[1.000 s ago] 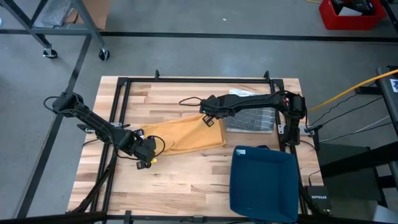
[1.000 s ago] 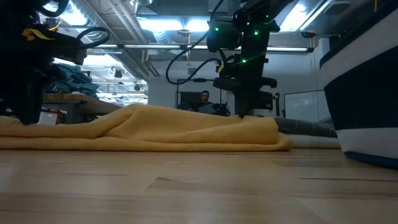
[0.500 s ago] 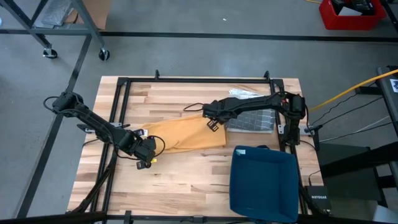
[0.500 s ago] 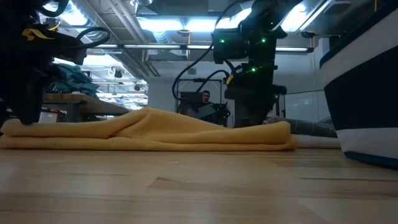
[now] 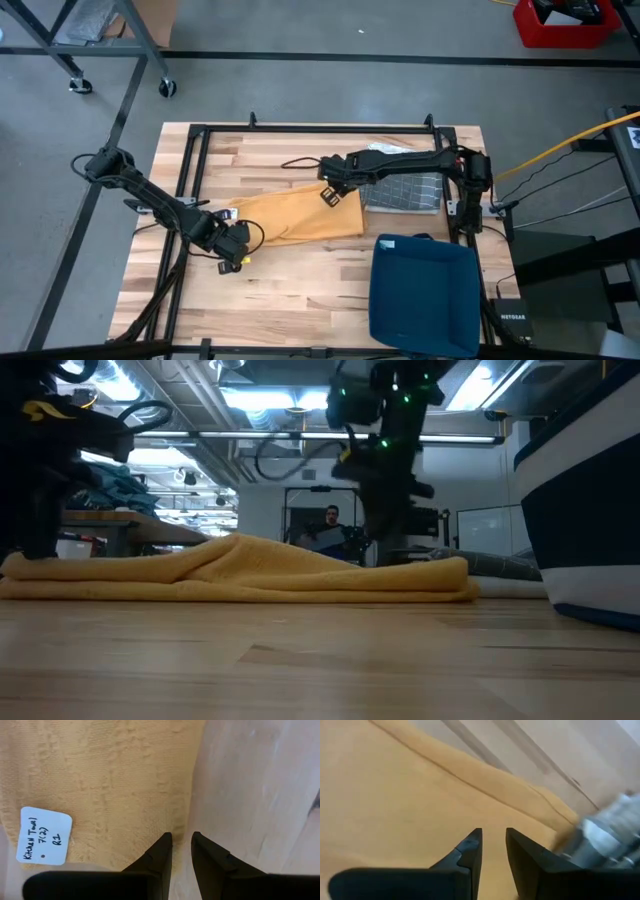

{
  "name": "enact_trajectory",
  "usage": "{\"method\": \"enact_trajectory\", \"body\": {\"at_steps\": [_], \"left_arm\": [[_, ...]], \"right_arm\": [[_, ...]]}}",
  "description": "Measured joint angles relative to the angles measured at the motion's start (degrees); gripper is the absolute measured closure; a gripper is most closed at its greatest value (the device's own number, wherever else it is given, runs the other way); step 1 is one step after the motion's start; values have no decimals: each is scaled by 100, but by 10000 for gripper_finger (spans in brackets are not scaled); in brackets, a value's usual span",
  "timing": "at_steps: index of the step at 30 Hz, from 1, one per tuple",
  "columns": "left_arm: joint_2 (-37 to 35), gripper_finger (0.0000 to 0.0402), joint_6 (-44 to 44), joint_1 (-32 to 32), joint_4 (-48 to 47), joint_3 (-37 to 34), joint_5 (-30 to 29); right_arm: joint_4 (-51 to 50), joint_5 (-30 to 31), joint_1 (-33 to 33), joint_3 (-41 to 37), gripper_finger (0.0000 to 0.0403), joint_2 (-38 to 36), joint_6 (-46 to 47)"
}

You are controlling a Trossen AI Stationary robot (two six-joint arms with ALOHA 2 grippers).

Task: Fold towel
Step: Fold yellow towel

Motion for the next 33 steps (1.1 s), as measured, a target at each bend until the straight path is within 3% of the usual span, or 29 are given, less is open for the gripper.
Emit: {"method": "enact_trajectory", "body": {"at_steps": [7, 15, 24, 33], "left_arm": [[0, 339, -2, -159, 36, -22, -41], [-2, 339, -3, -161, 428, -544, -425], [-2, 372, -353, -161, 343, -734, -429], [1, 399, -398, -163, -491, -734, 216]], "right_arm": [[48, -228, 521, 270, 311, -4, -143], [443, -200, 1242, 200, 310, 39, -146], [1251, -131, 1365, -302, 310, 236, 257], [961, -519, 1407, -342, 310, 662, 355]]}}
